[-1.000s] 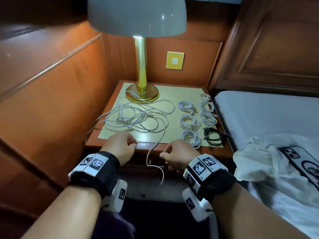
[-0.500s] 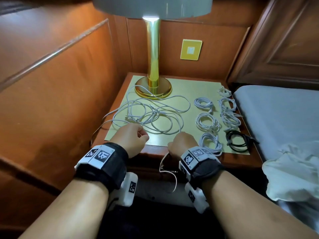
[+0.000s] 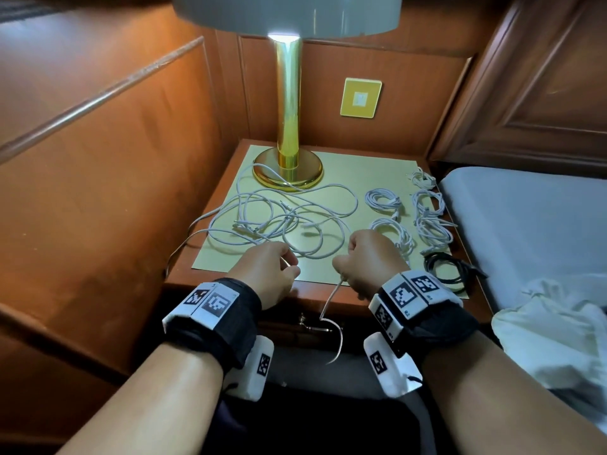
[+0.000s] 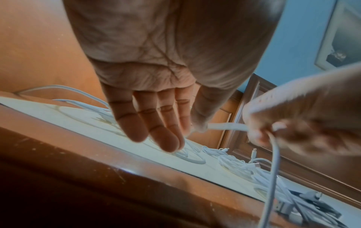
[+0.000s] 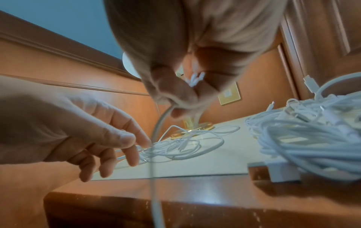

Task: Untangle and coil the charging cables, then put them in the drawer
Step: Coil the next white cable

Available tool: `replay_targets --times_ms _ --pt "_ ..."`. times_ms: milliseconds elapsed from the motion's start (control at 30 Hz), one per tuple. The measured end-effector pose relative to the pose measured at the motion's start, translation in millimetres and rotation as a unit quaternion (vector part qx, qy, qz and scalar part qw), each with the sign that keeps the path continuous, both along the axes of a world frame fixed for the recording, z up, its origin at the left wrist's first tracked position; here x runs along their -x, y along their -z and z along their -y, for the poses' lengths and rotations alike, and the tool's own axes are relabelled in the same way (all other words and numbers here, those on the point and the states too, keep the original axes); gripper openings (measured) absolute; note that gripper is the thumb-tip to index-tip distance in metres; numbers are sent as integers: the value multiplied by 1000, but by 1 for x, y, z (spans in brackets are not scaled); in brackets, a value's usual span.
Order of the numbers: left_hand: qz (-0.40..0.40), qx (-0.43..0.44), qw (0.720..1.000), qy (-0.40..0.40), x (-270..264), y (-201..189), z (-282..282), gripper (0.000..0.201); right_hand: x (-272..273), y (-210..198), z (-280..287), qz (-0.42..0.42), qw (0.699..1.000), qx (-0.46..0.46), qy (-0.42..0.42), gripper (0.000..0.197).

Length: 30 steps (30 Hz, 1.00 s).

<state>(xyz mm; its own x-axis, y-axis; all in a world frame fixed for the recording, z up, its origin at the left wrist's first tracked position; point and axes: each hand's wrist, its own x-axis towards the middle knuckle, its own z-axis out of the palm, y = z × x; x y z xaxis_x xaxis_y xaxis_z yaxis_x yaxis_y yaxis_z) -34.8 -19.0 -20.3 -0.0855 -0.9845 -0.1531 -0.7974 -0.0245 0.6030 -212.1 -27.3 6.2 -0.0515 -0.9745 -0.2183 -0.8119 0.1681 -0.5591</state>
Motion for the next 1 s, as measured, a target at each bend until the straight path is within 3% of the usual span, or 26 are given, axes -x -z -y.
replay_targets --times_ms 100,167,300,400,533,633,700,767,867,1000 --pt "-20 19 1000 -11 7 -1 1 24 4 -9 -5 48 993 109 -1 10" --pt "-62 51 996 -40 11 -5 3 38 6 -15 -10 88 979 183 -11 17" --pt "-112 183 972 -94 15 -8 8 66 12 -23 -26 115 963 239 -53 26" --pt "-166 246 953 -58 12 -11 8 60 16 -25 -34 151 959 221 -90 21" --pt "-165 342 915 137 15 -20 -2 24 22 -29 -47 252 944 196 -82 13" --pt "-229 310 908 164 19 -23 -22 24 24 -35 -62 295 938 162 -79 11" --pt "-279 278 912 114 13 -27 -34 24 28 -39 -74 321 936 114 -85 13" --pt "-341 280 898 8 2 -32 -40 22 38 -41 -88 324 937 81 -97 21" --pt "-434 296 828 -195 -18 -39 -45 25 57 -48 -112 299 944 69 -118 31" --pt "-432 287 768 -376 -40 -38 -58 43 95 -54 -144 271 958 73 -57 38"
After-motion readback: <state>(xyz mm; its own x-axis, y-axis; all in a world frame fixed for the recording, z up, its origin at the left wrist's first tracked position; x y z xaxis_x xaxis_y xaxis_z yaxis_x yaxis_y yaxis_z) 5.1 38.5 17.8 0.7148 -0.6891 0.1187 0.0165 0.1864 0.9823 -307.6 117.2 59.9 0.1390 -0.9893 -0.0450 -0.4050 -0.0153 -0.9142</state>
